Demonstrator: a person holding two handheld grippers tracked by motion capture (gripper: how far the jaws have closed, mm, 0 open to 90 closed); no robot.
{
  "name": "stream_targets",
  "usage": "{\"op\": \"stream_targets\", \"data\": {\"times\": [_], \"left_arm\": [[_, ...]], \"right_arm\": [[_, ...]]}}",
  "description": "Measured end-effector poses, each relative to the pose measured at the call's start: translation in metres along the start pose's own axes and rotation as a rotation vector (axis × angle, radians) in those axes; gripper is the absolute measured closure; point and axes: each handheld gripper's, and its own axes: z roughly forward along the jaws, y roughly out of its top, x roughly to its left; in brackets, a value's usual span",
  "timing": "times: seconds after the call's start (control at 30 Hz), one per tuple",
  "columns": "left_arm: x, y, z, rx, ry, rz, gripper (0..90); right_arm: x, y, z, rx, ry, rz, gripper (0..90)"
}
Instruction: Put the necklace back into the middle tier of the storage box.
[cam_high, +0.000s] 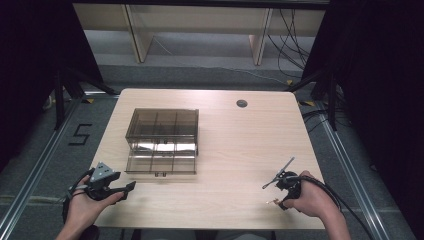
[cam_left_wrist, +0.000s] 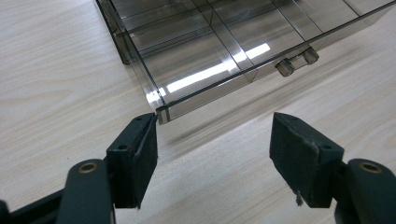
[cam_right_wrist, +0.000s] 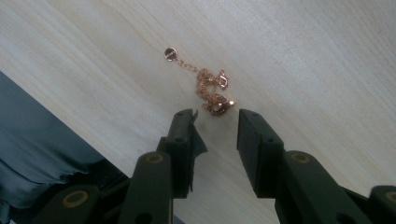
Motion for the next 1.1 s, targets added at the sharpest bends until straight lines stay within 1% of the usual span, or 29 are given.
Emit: {"op": "stream_targets", "data": {"times": [0.03, 0.07, 0.1, 0.2, 0.27, 0.3, 0.33, 0.37, 0.4, 0.47, 0.5, 0.53, 0.57, 0.6, 0.63, 0.67, 0.7, 0.73, 0.77, 0.8, 0.83, 0.87, 0.9, 0.93, 0.97, 1.0, 1.03, 1.07, 1.1], "left_arm": [[0.000, 0.000, 0.000, 0.003, -0.001, 0.009, 32.1], [0.001, 0.000, 0.000, 0.021, -0.004, 0.015, 32.0], [0.004, 0.000, -0.002, 0.052, 0.005, 0.053, 32.0], [0.004, 0.001, -0.002, 0.050, 0.002, 0.049, 32.0], [0.004, 0.000, 0.000, 0.037, -0.003, 0.049, 32.0], [0.005, 0.000, -0.001, 0.051, -0.001, 0.057, 32.0], [0.004, -0.001, 0.000, 0.045, -0.007, 0.040, 32.0], [0.001, -0.001, 0.002, 0.004, -0.005, -0.009, 32.0], [0.004, 0.000, -0.001, 0.052, 0.003, 0.038, 32.0], [0.004, 0.000, -0.001, 0.049, -0.001, 0.053, 32.0], [0.004, 0.000, -0.001, 0.057, -0.009, 0.048, 32.0], [0.004, 0.000, -0.001, 0.053, -0.008, 0.048, 31.9], [0.004, 0.000, 0.000, 0.059, 0.010, 0.054, 31.4], [0.003, -0.001, 0.001, 0.037, -0.004, 0.025, 31.1], [0.002, -0.001, 0.002, 0.023, 0.000, 0.001, 31.1], [0.002, -0.001, 0.002, 0.018, -0.002, -0.001, 31.1], [0.002, -0.001, 0.002, 0.021, -0.005, 0.004, 31.1], [0.005, 0.000, -0.001, 0.062, -0.006, 0.051, 31.2], [0.004, 0.000, 0.000, 0.062, -0.002, 0.051, 31.1], [0.005, 0.000, 0.000, 0.065, -0.011, 0.056, 31.0], [0.004, -0.001, 0.000, 0.056, -0.007, 0.053, 31.0], [0.004, 0.000, 0.000, 0.057, -0.007, 0.055, 31.0], [0.004, 0.000, 0.000, 0.059, -0.009, 0.055, 31.0], [0.005, 0.000, 0.000, 0.062, -0.009, 0.053, 31.0], [0.005, 0.000, 0.000, 0.060, -0.011, 0.056, 31.0], [0.004, -0.001, 0.001, 0.053, -0.010, 0.048, 30.9], [0.004, -0.001, 0.001, 0.060, -0.009, 0.051, 30.7], [0.004, -0.001, 0.002, 0.062, -0.019, 0.039, 30.6], [0.004, -0.001, 0.001, 0.061, -0.017, 0.043, 30.6]], "right_arm": [[-0.001, 0.000, 0.001, -0.006, 0.009, -0.023, 67.1], [-0.001, 0.000, 0.000, 0.002, 0.008, -0.022, 67.0], [-0.001, -0.001, 0.001, 0.002, 0.008, -0.026, 66.9], [-0.001, 0.000, 0.002, 0.000, 0.006, -0.031, 66.1], [0.001, 0.000, 0.001, 0.019, -0.005, 0.001, 66.2], [0.001, 0.001, 0.002, 0.020, -0.008, -0.006, 66.5], [-0.001, 0.001, 0.003, 0.009, -0.013, -0.048, 66.9], [-0.001, 0.002, 0.003, 0.016, -0.015, -0.055, 67.2], [0.000, 0.002, 0.004, 0.029, -0.037, -0.052, 67.4], [0.000, 0.003, 0.004, 0.028, -0.040, -0.081, 68.0], [0.003, 0.004, 0.003, 0.034, -0.035, -0.063, 68.3], [0.002, 0.005, 0.005, 0.031, -0.039, -0.087, 68.6], [0.002, 0.006, 0.005, 0.034, -0.043, -0.097, 69.3], [0.004, 0.006, 0.005, 0.036, -0.032, -0.085, 70.0], [0.003, 0.006, 0.006, 0.036, -0.034, -0.100, 70.6], [0.004, 0.008, 0.006, 0.048, -0.024, -0.107, 71.0], [0.005, 0.008, 0.006, 0.049, -0.027, -0.099, 71.3], [0.005, 0.008, 0.007, 0.052, -0.019, -0.109, 71.4], [0.005, 0.009, 0.007, 0.054, -0.027, -0.120, 71.4], [0.003, 0.010, 0.007, 0.055, -0.031, -0.149, 71.4], [0.003, 0.010, 0.008, 0.044, -0.024, -0.141, 71.4], [0.003, 0.011, 0.008, 0.035, -0.039, -0.156, 71.4], [0.003, 0.012, 0.008, 0.039, -0.036, -0.171, 71.5], [0.005, 0.013, 0.007, 0.050, -0.041, -0.144, 71.8], [0.006, 0.013, 0.008, 0.036, -0.048, -0.132, 72.3], [0.004, 0.014, 0.008, 0.050, -0.067, -0.173, 72.8], [0.004, 0.014, 0.009, 0.041, -0.061, -0.177, 73.4], [0.006, 0.014, 0.010, 0.029, -0.055, -0.155, 74.2], [0.007, 0.015, 0.009, 0.030, -0.045, -0.163, 75.0]]}}
